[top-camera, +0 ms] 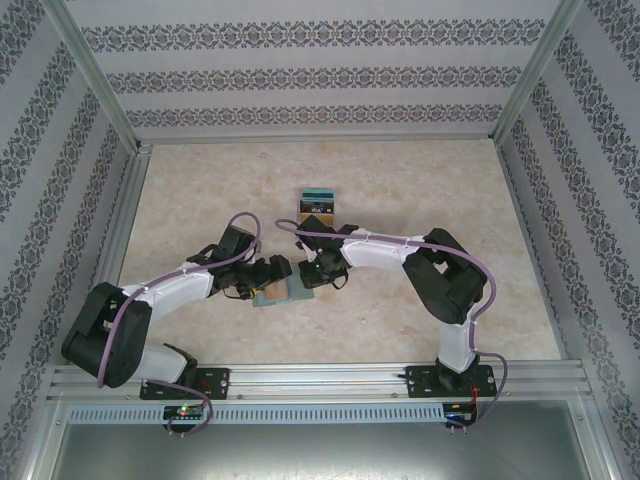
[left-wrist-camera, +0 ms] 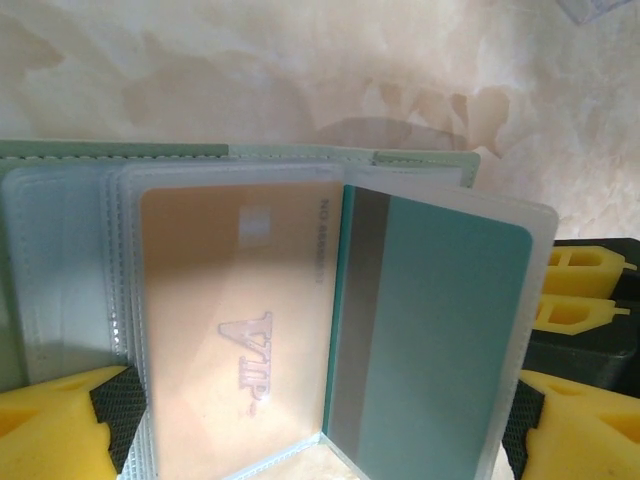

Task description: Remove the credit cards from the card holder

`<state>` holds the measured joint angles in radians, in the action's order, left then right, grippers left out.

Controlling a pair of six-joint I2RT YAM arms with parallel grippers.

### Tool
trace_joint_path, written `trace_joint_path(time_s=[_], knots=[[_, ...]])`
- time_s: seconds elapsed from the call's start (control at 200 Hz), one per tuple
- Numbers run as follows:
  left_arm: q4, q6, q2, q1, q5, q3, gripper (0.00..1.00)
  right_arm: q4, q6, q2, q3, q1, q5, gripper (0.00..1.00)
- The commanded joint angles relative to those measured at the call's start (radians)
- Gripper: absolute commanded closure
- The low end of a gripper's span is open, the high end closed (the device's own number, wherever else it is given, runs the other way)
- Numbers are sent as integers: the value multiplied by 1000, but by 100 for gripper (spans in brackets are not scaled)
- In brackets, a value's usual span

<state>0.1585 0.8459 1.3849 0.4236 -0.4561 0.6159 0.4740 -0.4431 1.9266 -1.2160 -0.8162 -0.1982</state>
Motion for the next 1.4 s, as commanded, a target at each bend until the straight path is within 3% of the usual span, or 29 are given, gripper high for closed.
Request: trace_joint_path(time_s=[0.0, 0.375, 0.774, 1.114, 1.399], knots=[[-49, 21, 1, 20, -32, -39, 6, 34, -14, 32, 38, -35, -29, 79], [-110, 49, -2, 18, -52, -71, 1, 32, -15, 34, 39, -37, -32, 77], [-88, 46, 6, 19, -36, -62, 1, -60, -41, -84, 127, -10, -32, 58], [-101, 61, 9, 19, -48, -64, 1, -167, -95, -202, 258, 3, -2, 54], [-142, 71, 18, 20, -78, -66, 5, -158, -95, -121, 211, 2, -39, 60]])
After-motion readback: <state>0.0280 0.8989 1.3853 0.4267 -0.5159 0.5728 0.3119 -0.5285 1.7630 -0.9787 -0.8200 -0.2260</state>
